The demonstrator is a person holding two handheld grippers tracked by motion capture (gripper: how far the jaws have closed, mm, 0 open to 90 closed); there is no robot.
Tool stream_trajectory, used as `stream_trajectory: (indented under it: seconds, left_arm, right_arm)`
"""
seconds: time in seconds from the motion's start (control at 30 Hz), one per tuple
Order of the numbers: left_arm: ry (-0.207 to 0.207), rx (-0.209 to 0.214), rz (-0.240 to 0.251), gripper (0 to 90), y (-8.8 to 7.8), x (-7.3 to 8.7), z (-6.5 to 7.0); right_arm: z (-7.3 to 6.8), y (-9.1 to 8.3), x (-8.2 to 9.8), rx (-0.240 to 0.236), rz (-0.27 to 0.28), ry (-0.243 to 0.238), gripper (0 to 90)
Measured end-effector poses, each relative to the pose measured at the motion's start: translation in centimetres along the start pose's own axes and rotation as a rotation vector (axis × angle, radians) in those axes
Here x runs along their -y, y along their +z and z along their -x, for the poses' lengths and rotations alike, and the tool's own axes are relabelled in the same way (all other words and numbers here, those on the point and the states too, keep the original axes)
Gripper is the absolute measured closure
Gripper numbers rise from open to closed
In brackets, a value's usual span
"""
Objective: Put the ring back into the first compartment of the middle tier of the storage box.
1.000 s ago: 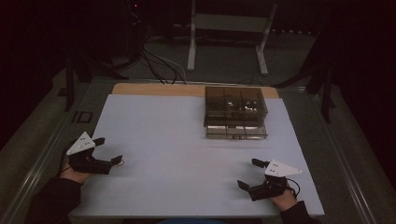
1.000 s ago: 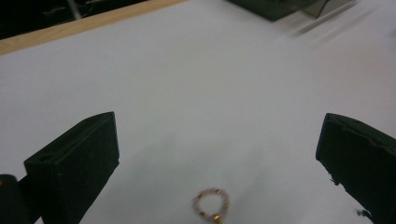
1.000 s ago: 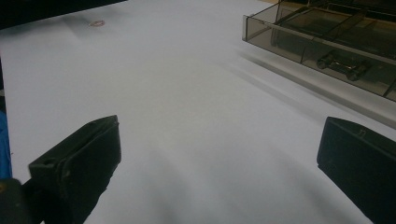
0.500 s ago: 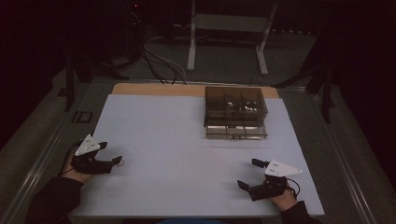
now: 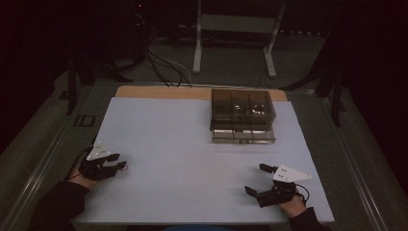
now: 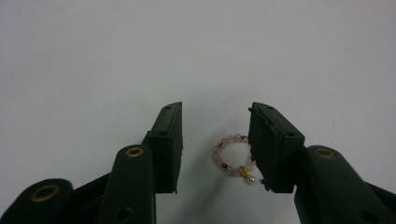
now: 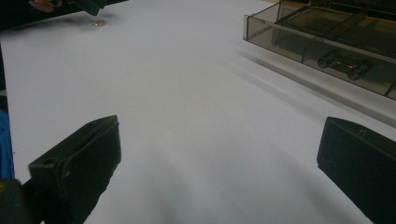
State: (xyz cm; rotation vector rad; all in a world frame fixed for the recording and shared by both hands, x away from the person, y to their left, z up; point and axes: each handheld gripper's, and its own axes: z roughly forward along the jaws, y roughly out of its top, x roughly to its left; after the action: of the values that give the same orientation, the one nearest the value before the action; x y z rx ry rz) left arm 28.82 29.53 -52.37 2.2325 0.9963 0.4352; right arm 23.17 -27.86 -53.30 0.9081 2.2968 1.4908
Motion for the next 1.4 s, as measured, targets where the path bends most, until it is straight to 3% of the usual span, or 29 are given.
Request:
stream_trajectory:
  seconds: [0.3,0.57,0.8,1.07,1.4]
  left_arm:
    - [-0.004,0.008,-0.024,72.6,0.7,0.3,-0.3]
    - [0.028,0.041,-0.061,79.7,1.2,0.3,0.0]
    - [0.016,0.053,-0.065,88.9,1.3,0.2,0.1]
    - [-0.020,0.053,-0.051,90.0,1.3,-0.1,0.0]
    - [-0.020,0.063,-0.024,90.0,0.7,-1.4,0.0]
  right_arm:
    - [0.0,0.0,0.0,0.000,-0.001,0.000,0.0]
    - [0.0,0.0,0.0,-0.001,0.003,0.007,0.0]
    - [0.0,0.0,0.0,-0.003,0.000,0.006,0.0]
    - [0.0,0.0,0.0,-0.003,0.000,0.008,0.0]
    - [0.0,-0.1,0.0,0.001,0.001,0.005,0.0]
